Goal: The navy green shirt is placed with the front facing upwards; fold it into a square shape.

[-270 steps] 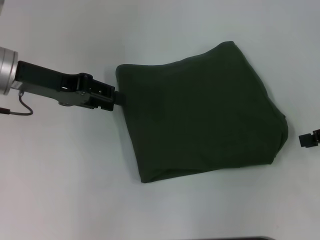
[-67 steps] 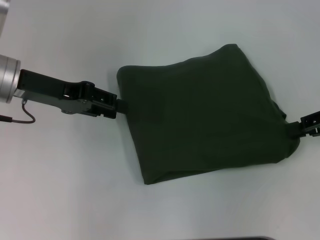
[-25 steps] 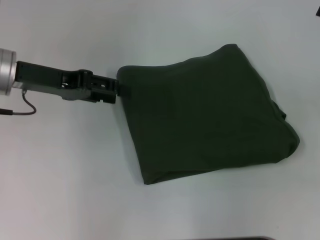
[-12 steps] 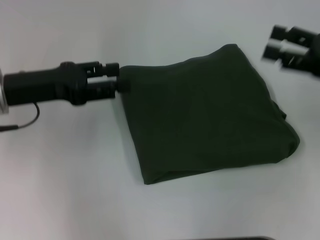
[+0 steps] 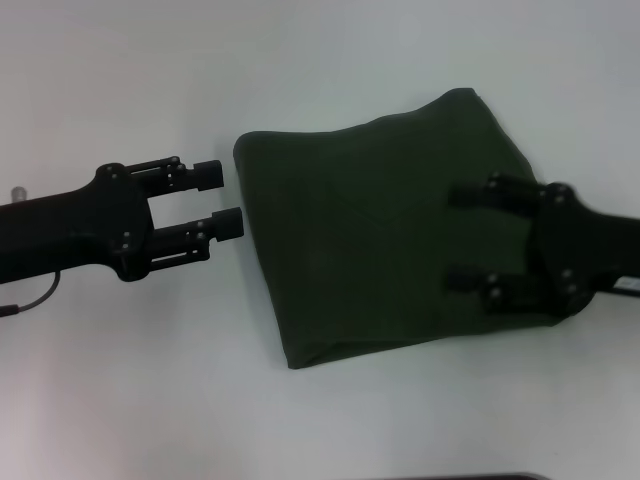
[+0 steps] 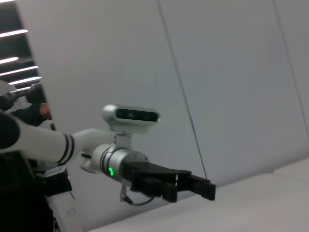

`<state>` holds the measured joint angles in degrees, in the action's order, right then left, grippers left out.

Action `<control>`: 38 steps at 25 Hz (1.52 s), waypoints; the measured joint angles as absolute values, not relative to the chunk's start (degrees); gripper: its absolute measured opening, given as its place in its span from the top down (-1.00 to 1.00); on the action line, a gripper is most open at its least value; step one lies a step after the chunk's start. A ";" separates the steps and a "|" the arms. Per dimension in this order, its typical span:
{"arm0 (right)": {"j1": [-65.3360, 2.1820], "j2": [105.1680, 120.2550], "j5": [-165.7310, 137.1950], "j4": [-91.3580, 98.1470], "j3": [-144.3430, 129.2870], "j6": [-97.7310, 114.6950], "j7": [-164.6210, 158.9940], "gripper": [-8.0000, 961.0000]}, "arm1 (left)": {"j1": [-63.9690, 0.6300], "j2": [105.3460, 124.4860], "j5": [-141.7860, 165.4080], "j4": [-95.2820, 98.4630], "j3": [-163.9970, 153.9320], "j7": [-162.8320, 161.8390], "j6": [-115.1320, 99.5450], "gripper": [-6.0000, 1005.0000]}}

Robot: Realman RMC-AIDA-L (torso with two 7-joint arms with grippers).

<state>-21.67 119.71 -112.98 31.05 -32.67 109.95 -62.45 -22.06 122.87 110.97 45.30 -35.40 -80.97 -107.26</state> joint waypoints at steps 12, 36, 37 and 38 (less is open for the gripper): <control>-18.77 119.93 -116.02 24.94 -39.09 102.49 -54.44 -0.90 | -16.59 123.78 111.94 36.00 -37.81 -60.49 -110.03 -0.32; -19.64 119.96 -115.56 18.41 -38.86 100.15 -49.15 -0.90 | -13.26 121.78 115.59 28.66 -40.58 -52.53 -111.31 -0.32; -19.64 119.96 -115.57 18.41 -38.86 100.16 -49.14 -0.90 | -13.28 121.83 115.59 28.60 -40.55 -52.34 -111.07 -0.32; -19.63 119.96 -115.57 18.40 -38.86 100.17 -49.14 -0.90 | -13.30 121.86 115.59 28.57 -40.53 -52.30 -110.91 -0.32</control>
<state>-19.63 119.96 -115.57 18.40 -38.86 100.17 -49.14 -13.30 121.86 115.59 28.57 -40.53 -52.30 -110.91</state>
